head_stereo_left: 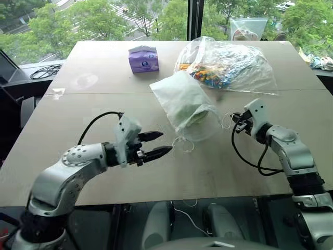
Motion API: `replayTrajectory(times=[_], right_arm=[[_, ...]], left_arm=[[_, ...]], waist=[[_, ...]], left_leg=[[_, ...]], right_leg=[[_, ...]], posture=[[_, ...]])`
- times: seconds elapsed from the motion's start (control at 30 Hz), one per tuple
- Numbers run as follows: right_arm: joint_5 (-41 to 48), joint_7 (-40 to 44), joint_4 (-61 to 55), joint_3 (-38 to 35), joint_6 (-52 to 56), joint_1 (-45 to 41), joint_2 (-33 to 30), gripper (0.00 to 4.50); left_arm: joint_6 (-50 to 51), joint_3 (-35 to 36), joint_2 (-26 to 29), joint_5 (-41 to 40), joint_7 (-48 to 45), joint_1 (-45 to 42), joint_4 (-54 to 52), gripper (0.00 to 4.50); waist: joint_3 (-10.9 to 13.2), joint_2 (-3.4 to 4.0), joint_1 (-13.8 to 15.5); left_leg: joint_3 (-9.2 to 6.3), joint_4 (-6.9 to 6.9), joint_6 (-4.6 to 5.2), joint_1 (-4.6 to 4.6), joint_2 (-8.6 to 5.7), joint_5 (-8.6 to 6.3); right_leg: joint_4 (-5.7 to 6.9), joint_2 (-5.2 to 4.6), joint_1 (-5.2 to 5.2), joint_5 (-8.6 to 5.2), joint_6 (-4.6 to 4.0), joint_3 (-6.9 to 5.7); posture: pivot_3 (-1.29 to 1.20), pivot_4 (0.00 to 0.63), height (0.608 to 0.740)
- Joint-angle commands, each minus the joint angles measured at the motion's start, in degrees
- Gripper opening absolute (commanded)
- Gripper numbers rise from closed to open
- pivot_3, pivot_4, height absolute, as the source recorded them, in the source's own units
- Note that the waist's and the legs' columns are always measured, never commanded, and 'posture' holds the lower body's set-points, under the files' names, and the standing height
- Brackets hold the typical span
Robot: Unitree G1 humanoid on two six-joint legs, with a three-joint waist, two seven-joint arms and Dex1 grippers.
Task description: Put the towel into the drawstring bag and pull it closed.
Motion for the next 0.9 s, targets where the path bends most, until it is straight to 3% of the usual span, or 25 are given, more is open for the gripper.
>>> replayTrajectory(times=[0.03, 0.23, 0.47, 0.73, 0.83, 0.9], right_arm=[[0.05, 0.49, -0.84, -0.94, -0.67, -1.38, -0.25, 0.00], [-0.05, 0.76, -0.64, -0.44, -0.41, -2.59, 0.59, 0.00], [-0.06, 1.07, -0.94, -0.93, -0.34, -2.40, 0.48, 0.00], [-0.09, 0.23, -1.94, -0.92, 0.17, -1.61, 1.27, 0.00], [-0.14, 0.03, -2.21, -0.84, 0.26, -1.36, 1.48, 0.00], [-0.17, -0.03, -2.25, -0.79, 0.29, -1.24, 1.59, 0.00]], left_arm=[[-7.52, -1.59, -0.92, 7.67, 1.98, 0.06, 2.75, 3.18], [-18.86, -9.95, -7.99, 17.89, 3.89, 0.46, 8.40, 3.18], [-30.68, -16.85, -11.96, 30.20, 6.39, -3.35, 18.73, 3.18], [-39.54, -19.30, -18.71, 34.90, 8.57, -6.94, 25.60, 3.18], [-40.69, -19.27, -19.64, 34.97, 8.35, -6.85, 26.03, 2.39], [-41.10, -19.09, -19.98, 35.01, 8.31, -6.73, 26.13, 1.48]], waist=[[0.00, 0.00, 0.19], [-0.01, 0.00, -0.09], [-0.01, 0.01, -0.07], [-0.01, 0.00, -0.13], [-0.01, 0.00, -0.14], [-0.01, 0.00, -0.13]], left_leg=[[-0.01, 0.00, -0.20, 0.00, -0.03, -0.12], [0.06, -0.07, -0.23, -0.07, -0.15, -0.15], [0.02, -0.40, 0.02, -0.08, -0.15, 0.01], [0.13, -0.24, 0.05, -0.07, -0.17, 0.02], [0.13, -0.24, 0.05, -0.06, -0.14, 0.02], [0.12, -0.24, 0.05, -0.03, -0.10, 0.02]], right_leg=[[-0.01, -0.14, 0.01, 0.00, 0.00, -0.04], [-0.08, -0.42, 0.01, 0.03, -0.04, 0.15], [-0.10, -0.33, -0.07, 0.00, -0.07, 0.03], [-0.08, -0.25, -0.02, 0.11, 0.16, -0.11], [-0.04, -0.12, -0.03, 0.12, 0.17, -0.10], [-0.01, 0.10, -0.03, 0.11, 0.17, -0.09]], posture=[[0.00, 0.150, 0.740], [0.00, 0.150, 0.740], [0.00, 0.150, 0.740], [0.00, 0.150, 0.740], [0.00, 0.150, 0.740], [0.00, 0.150, 0.740]])
